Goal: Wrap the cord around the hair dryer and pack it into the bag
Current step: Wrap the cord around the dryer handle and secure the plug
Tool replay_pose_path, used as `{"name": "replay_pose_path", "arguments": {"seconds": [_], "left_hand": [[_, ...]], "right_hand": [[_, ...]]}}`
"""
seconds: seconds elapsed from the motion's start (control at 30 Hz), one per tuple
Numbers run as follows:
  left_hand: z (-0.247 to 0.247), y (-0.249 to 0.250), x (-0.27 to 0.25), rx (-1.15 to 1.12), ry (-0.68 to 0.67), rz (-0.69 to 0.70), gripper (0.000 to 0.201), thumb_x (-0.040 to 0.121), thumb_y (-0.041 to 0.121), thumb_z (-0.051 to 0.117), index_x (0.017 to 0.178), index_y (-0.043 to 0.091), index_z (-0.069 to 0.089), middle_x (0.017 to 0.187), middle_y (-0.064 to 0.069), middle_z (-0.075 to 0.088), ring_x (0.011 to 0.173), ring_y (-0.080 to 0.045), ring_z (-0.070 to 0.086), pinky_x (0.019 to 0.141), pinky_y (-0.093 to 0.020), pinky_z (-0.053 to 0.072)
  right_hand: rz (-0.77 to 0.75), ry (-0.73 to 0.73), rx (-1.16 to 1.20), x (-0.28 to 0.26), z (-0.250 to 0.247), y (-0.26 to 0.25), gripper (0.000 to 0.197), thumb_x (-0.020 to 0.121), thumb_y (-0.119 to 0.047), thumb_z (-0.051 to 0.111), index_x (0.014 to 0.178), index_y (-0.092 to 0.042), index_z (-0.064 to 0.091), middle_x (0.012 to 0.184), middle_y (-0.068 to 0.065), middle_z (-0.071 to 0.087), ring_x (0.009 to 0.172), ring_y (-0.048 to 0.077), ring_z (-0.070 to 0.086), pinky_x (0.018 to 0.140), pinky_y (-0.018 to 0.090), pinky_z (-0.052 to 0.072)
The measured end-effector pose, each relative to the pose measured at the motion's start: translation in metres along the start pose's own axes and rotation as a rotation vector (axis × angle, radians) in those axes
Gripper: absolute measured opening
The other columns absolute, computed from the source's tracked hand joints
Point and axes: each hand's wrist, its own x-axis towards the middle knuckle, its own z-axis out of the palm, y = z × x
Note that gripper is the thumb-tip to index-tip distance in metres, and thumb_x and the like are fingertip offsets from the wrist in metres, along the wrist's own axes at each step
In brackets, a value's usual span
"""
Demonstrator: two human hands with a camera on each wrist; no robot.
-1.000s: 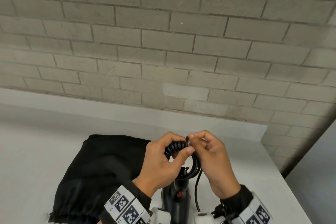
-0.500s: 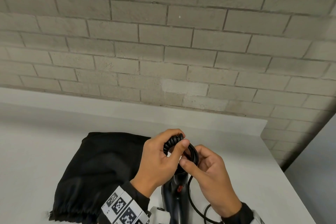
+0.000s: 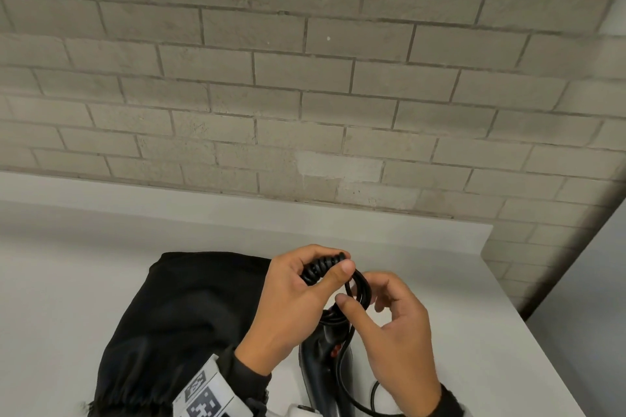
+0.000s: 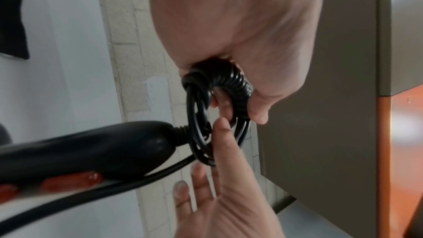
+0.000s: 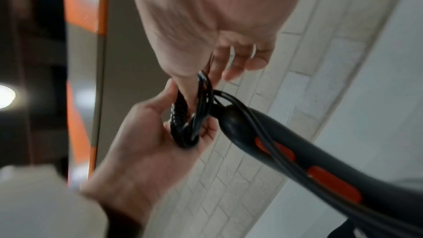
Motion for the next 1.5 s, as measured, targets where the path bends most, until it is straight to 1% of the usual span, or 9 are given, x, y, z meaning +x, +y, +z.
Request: {"name": "replay_pose_path", "arguments": {"seconds": [0.1,0.17,0.37,0.7,0.8,0.97,1.2,1.37,1.5], "left_hand": [[0.004,-0.001,-0.001,0.000,0.014,0.001,0.012,0.080,0.030,0.075,0.088,0.020,0.077,0.083,-0.002,0.076,0.086,-0.017,0.072,0.084,-0.028,0.056],[0.007,0.000,-0.003,0.011,0.027,0.024,0.017,0.079,0.034,0.074,0.087,0.019,0.076,0.081,-0.002,0.075,0.083,-0.016,0.072,0.081,-0.027,0.056],[0.012,-0.002,-0.008,0.044,0.135,0.114,0.021,0.079,0.035,0.072,0.085,0.015,0.074,0.075,0.001,0.074,0.072,-0.010,0.070,0.068,-0.016,0.052],[0.015,-0.014,-0.008,0.132,0.205,0.243,0.015,0.081,0.034,0.073,0.086,0.020,0.072,0.078,0.008,0.073,0.071,-0.008,0.070,0.066,-0.012,0.051],[0.011,-0.023,-0.004,0.215,0.201,0.299,0.018,0.084,0.042,0.073,0.091,0.025,0.071,0.083,0.009,0.073,0.078,-0.009,0.071,0.069,-0.013,0.052],[0.007,-0.029,0.000,0.296,0.185,0.376,0.027,0.084,0.054,0.064,0.102,0.034,0.068,0.091,0.008,0.071,0.086,-0.009,0.070,0.075,-0.020,0.055],[-0.001,-0.027,0.001,0.321,0.014,0.488,0.026,0.086,0.034,0.071,0.110,0.024,0.070,0.102,0.004,0.066,0.099,-0.016,0.067,0.084,-0.022,0.053],[-0.001,-0.028,0.005,0.374,0.002,0.503,0.020,0.087,0.032,0.068,0.105,0.022,0.071,0.098,0.007,0.067,0.096,-0.011,0.067,0.081,-0.018,0.052],[0.004,-0.032,0.008,0.361,0.086,0.474,0.024,0.089,0.036,0.065,0.106,0.020,0.070,0.097,0.006,0.068,0.090,-0.008,0.069,0.079,-0.015,0.052]], "right_hand": [[-0.267,0.225,-0.229,-0.006,0.005,-0.001,0.024,0.075,-0.030,0.078,0.086,-0.034,0.058,0.085,-0.008,0.054,0.076,0.011,0.052,0.066,0.019,0.043],[-0.390,0.273,-0.419,-0.009,0.009,-0.003,0.010,0.078,-0.032,0.075,0.084,-0.029,0.068,0.089,-0.006,0.057,0.074,0.012,0.053,0.059,0.026,0.045],[-0.282,0.309,-0.642,-0.014,0.019,-0.016,0.010,0.078,-0.038,0.074,0.083,-0.029,0.077,0.087,-0.008,0.068,0.061,0.019,0.048,0.045,0.023,0.036],[-0.119,0.178,-0.721,-0.012,0.023,-0.030,0.024,0.088,-0.045,0.048,0.082,-0.036,0.069,0.102,-0.027,0.067,0.075,0.013,0.051,0.042,0.016,0.031],[0.096,0.067,-0.601,-0.009,0.017,-0.033,0.018,0.093,-0.044,0.052,0.079,-0.037,0.061,0.087,-0.041,0.057,0.079,0.003,0.047,0.053,0.014,0.033],[0.479,-0.183,-0.031,0.012,-0.011,-0.053,0.022,0.089,-0.038,0.065,0.075,-0.024,0.075,0.083,-0.003,0.073,0.076,0.011,0.065,0.074,0.029,0.051],[0.730,-0.481,0.431,0.027,-0.039,-0.054,0.024,0.088,-0.030,0.063,0.074,-0.012,0.072,0.095,0.006,0.072,0.083,0.014,0.055,0.072,0.033,0.045],[0.693,-0.435,0.388,0.023,-0.038,-0.053,0.030,0.084,-0.040,0.063,0.073,-0.014,0.073,0.102,0.013,0.073,0.086,0.018,0.059,0.076,0.034,0.044],[0.423,-0.180,0.015,0.003,-0.021,-0.048,0.019,0.073,-0.045,0.076,0.087,-0.031,0.072,0.096,-0.011,0.063,0.077,0.007,0.054,0.075,0.017,0.043]]}}
